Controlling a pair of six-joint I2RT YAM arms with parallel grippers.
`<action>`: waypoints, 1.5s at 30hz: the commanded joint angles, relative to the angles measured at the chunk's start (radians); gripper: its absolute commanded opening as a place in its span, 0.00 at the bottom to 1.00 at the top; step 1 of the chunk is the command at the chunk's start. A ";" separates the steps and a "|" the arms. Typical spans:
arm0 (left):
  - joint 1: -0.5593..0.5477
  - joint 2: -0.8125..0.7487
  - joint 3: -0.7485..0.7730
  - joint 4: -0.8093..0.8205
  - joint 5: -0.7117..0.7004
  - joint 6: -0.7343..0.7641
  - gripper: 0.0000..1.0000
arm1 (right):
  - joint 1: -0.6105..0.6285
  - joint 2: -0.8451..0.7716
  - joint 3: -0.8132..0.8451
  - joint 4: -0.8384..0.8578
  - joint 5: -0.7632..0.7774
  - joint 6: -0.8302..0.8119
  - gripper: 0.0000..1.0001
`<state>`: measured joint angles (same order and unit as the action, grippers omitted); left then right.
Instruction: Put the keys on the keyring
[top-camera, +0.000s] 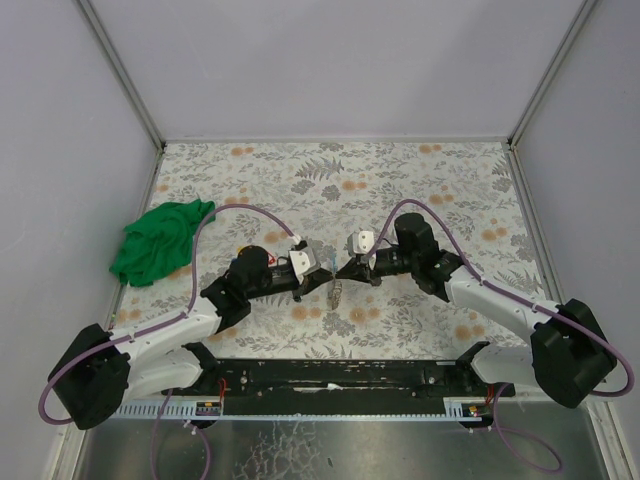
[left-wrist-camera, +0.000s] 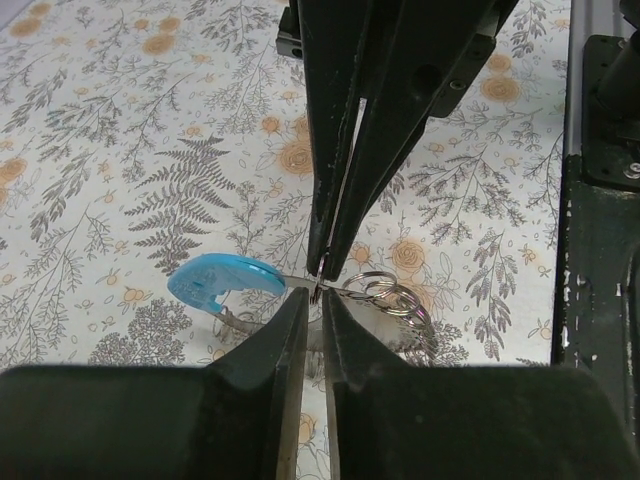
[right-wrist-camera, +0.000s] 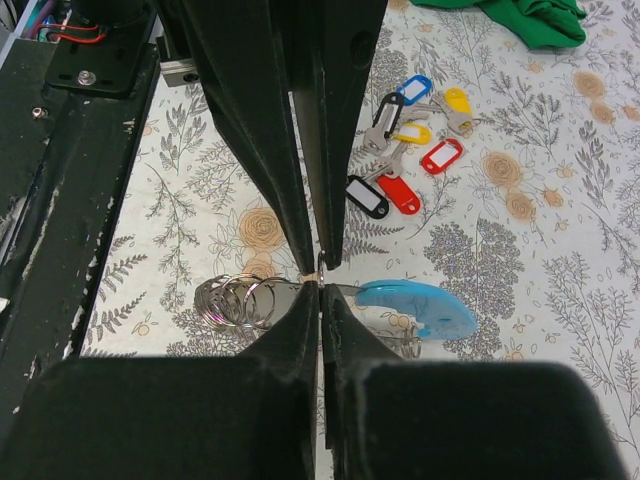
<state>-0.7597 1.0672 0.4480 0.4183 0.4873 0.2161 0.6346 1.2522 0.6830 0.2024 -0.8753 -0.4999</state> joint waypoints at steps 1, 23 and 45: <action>-0.008 -0.013 0.022 0.022 -0.048 -0.009 0.13 | -0.004 -0.018 0.012 0.032 0.021 -0.005 0.00; -0.002 -0.122 -0.062 -0.200 -0.766 -0.569 0.40 | -0.004 -0.119 -0.091 0.149 0.036 0.111 0.00; 0.051 0.095 0.027 -0.571 -0.842 -1.031 0.29 | -0.004 -0.139 -0.110 0.186 0.077 0.150 0.00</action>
<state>-0.7189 1.1603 0.4725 -0.1295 -0.3054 -0.7277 0.6346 1.1263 0.5682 0.3119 -0.7944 -0.3664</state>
